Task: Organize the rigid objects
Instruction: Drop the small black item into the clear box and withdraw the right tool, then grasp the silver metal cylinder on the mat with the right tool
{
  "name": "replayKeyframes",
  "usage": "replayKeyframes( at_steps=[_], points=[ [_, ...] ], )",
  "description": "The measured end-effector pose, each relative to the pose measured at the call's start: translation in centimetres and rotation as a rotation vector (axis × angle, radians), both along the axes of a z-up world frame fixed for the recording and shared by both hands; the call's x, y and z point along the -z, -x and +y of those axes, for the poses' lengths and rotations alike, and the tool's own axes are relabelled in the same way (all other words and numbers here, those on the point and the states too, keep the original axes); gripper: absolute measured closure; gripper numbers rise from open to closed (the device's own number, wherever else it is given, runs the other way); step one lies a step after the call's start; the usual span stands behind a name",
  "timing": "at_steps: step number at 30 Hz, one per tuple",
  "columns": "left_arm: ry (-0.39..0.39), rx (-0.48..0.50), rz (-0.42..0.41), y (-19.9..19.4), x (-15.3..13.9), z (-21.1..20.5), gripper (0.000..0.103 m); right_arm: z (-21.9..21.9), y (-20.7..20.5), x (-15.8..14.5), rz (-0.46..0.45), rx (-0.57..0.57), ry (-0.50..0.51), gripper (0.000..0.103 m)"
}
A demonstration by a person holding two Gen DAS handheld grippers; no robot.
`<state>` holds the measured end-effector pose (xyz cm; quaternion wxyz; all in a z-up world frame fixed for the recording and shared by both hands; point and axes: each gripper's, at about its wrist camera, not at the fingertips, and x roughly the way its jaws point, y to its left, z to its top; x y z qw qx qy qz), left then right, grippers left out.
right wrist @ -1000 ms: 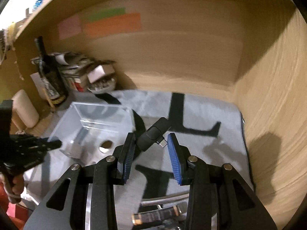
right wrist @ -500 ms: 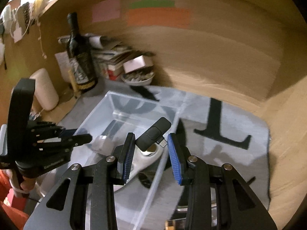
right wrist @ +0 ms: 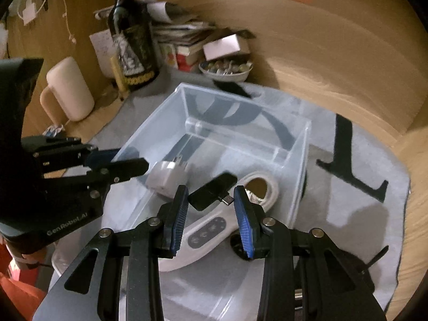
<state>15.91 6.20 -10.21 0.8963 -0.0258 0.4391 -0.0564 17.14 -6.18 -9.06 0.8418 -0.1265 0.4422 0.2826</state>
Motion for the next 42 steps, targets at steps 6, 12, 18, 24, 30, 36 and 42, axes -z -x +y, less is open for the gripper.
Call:
replayKeyframes(
  at_steps=[6, 12, 18, 24, 30, 36, 42],
  points=[
    [0.0, 0.0, 0.0, 0.0, 0.0, 0.0, 0.089, 0.0, 0.1, -0.3, -0.015, 0.0, 0.007, 0.07],
    [0.001, -0.001, 0.0, 0.0, 0.0, 0.0, 0.089, -1.3, 0.4, -1.7, -0.07, 0.042, -0.003, 0.054],
    [0.001, 0.0, 0.0, 0.0, 0.0, 0.0, 0.089, -4.6, 0.7, -4.5, -0.144, 0.143, -0.035, 0.05],
    [0.001, 0.003, -0.001, -0.1, 0.0, -0.2, 0.089, -8.8, 1.1, -6.5, -0.193, 0.275, -0.04, 0.05],
    [0.001, 0.003, -0.001, -0.1, 0.0, -0.1, 0.089, -12.9, 1.4, -5.6, -0.148, 0.389, -0.034, 0.046],
    [0.002, 0.002, -0.001, -0.1, 0.0, -0.1, 0.089, -15.1, 1.4, -1.8, -0.023, 0.452, -0.034, 0.046],
    [-0.001, 0.005, -0.001, -0.1, 0.1, 0.0, 0.089, -15.9, 0.9, 2.9, 0.135, 0.492, -0.062, 0.046]
  ],
)
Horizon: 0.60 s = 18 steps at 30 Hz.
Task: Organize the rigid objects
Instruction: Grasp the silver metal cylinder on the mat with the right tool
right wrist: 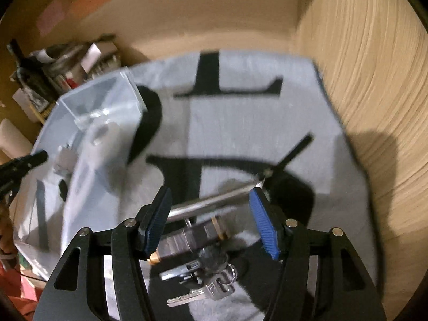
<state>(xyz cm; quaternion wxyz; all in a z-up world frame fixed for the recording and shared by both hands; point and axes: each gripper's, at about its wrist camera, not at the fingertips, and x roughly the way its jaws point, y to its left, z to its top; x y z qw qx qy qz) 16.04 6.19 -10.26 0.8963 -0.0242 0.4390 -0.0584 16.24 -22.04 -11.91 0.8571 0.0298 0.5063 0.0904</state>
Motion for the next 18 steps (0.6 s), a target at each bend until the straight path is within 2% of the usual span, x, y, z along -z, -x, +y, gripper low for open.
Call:
replayKeyframes(
  at_steps=[5, 11, 13, 18],
  points=[
    [0.0, 0.0, 0.0, 0.0, 0.0, 0.0, 0.089, 0.3, -1.0, 1.4, 0.044, 0.003, -0.075, 0.045],
    [0.003, 0.0, -0.001, 0.1, 0.1, 0.1, 0.089, 1.7, -2.0, 1.6, 0.018, -0.026, -0.04, 0.046],
    [0.004, 0.0, 0.0, 0.1, 0.1, 0.2, 0.089, 2.6, -2.1, 1.8, -0.001, -0.044, -0.001, 0.051],
    [0.006, 0.002, 0.0, 0.2, 0.1, 0.3, 0.089, 3.1, -2.7, 1.9, -0.021, -0.047, 0.03, 0.075]
  ],
)
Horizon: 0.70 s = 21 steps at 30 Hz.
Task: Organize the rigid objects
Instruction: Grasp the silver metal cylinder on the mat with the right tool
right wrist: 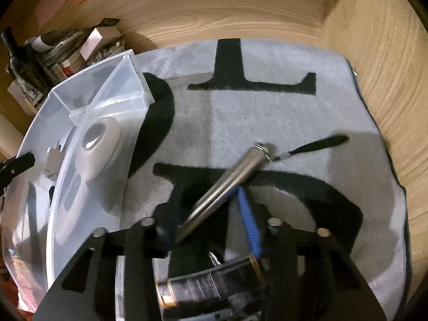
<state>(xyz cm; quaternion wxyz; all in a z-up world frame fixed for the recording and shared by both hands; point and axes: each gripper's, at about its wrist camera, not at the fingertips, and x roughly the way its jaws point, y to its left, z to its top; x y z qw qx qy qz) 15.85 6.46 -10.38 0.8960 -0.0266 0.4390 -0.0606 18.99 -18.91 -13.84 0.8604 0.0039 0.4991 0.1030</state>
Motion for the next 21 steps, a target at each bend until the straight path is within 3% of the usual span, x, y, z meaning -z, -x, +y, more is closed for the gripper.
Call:
replayKeyframes(
  at_steps=[5, 12, 21],
  points=[
    [0.001, -0.001, 0.0, 0.0, 0.0, 0.0, 0.089, -0.2, -0.6, 0.0, -0.006, -0.002, 0.006, 0.089],
    [0.001, -0.002, 0.002, 0.0, 0.0, 0.0, 0.089, -0.2, -0.2, -1.6, -0.058, -0.011, -0.013, 0.089],
    [0.002, -0.002, 0.002, 0.0, 0.0, 0.0, 0.089, 0.0, 1.3, -7.8, -0.224, -0.019, -0.07, 0.089]
  ],
)
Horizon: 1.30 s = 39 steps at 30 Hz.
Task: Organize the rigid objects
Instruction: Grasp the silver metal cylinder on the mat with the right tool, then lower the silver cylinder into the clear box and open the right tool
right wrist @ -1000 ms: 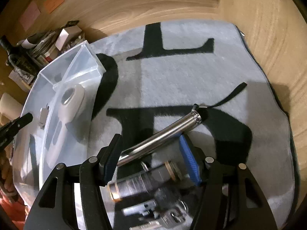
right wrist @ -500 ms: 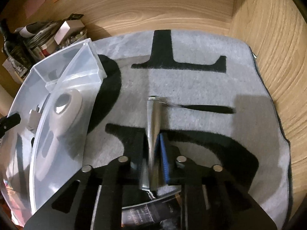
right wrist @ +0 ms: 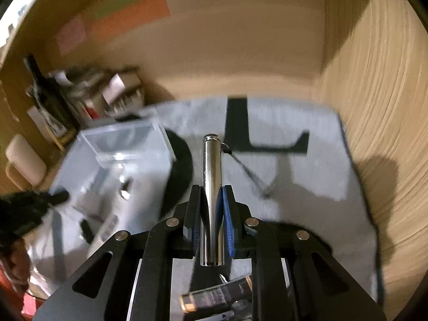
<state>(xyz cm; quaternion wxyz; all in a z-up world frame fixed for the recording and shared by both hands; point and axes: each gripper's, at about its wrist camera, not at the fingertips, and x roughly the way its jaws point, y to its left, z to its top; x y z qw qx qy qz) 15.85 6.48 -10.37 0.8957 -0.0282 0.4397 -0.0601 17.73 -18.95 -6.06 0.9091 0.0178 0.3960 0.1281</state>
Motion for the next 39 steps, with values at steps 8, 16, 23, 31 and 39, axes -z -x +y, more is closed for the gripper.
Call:
replayKeyframes(
  at_steps=[8, 16, 23, 31, 39],
  points=[
    [-0.001, 0.0, 0.0, 0.0, 0.0, 0.0, 0.089, 2.4, 1.6, -4.0, -0.12, -0.072, -0.009, 0.089],
    [-0.001, 0.001, 0.0, 0.0, 0.0, 0.0, 0.089, 5.9, 2.8, -4.7, -0.137, -0.188, -0.037, 0.089],
    [0.007, 0.003, -0.001, 0.0, 0.0, 0.1, 0.089, 9.2, 2.5, -2.6, -0.065, -0.276, 0.01, 0.089],
    [0.014, 0.011, -0.006, 0.1, 0.0, 0.2, 0.089, 12.0, 1.6, 1.2, 0.072, -0.351, 0.082, 0.089],
    [0.025, 0.015, -0.009, 0.2, 0.0, 0.4, 0.088, 13.4, 0.9, 4.0, 0.199, -0.403, 0.118, 0.089]
  ],
)
